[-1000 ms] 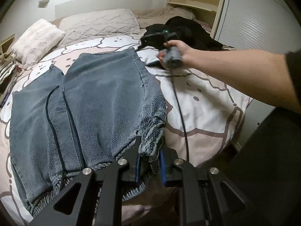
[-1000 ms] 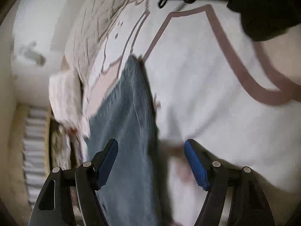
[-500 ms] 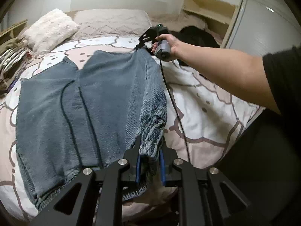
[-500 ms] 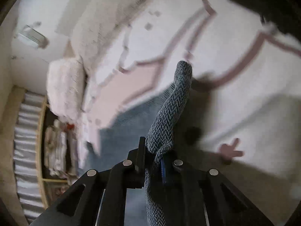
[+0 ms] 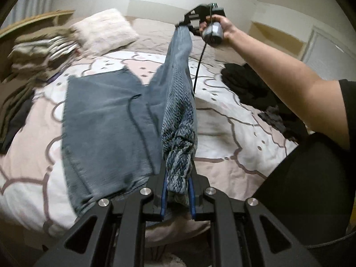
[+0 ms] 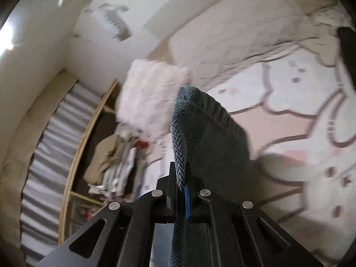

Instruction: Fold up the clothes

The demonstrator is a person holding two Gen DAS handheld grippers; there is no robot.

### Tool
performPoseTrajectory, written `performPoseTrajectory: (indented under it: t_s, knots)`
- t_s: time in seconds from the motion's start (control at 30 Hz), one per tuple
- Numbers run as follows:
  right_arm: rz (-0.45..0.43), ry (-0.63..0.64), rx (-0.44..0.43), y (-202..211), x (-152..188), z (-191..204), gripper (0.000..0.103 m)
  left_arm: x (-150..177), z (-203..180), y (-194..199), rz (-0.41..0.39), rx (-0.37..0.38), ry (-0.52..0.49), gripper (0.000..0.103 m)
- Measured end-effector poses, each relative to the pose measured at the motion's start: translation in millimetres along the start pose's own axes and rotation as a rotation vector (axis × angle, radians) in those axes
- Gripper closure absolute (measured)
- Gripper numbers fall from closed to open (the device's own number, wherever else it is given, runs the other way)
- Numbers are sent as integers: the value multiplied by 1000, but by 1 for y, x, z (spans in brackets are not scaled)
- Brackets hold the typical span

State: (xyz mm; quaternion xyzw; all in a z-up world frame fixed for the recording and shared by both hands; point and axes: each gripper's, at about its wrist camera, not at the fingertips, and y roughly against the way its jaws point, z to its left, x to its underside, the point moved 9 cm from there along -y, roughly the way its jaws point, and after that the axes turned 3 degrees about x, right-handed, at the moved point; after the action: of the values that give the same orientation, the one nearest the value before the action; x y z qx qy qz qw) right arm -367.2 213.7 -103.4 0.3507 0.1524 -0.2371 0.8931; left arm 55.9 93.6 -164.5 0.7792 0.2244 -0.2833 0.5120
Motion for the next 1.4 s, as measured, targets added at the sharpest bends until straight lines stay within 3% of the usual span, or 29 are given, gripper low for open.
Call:
performPoseTrajectory:
  t_s: [0.17,0.27,0.37,0.47,0.6,0.67,0.77,0.8,0.87,0.9,0.93,0.97,1.07,1.13,1.23,1.4]
  knots:
    - [92,27,-120,-75,27,83,97,11,27,11,9,-53,44,88]
    - [178,63,-155,-133,65,134,97,19,51,14,31,-107,70,88]
    - [277,131,-132,-195,118,167,97,35,78,10,89,-167,100,88]
    - [399,191,-47,-266,185,169,97,52,102,-1,158,-161,179,88]
    - [471,293,139,-325,248,137,97,67,125,-10,211,-131,261,88]
    - [457,252,220,-341,268,109,97,69,126,-13,217,-112,269,88]
    - [396,208,180,-338,268,104,97,70,126,-14,223,-95,266,87]
    - [395,218,169,-333,266,106,94,71,126,-15,228,-88,270,85]
    - [381,239,143,-314,252,113,48,75,127,-16,237,-78,282,85]
    - [368,243,130,-305,244,115,8,76,128,-17,237,-69,295,84]
    - [322,239,115,-289,229,117,1,76,127,-17,236,-64,306,84]
    - [268,243,103,-271,209,116,1,76,128,-16,232,-62,314,83]
    - [251,265,156,-237,163,86,2,75,129,-16,220,-60,330,80]
    - [238,279,192,-214,133,66,30,75,128,-17,215,-61,336,80]
    - [232,331,311,-191,99,22,52,76,128,-18,212,-61,357,80]
    - [291,343,339,-189,103,-14,54,78,129,-17,222,-76,378,79]
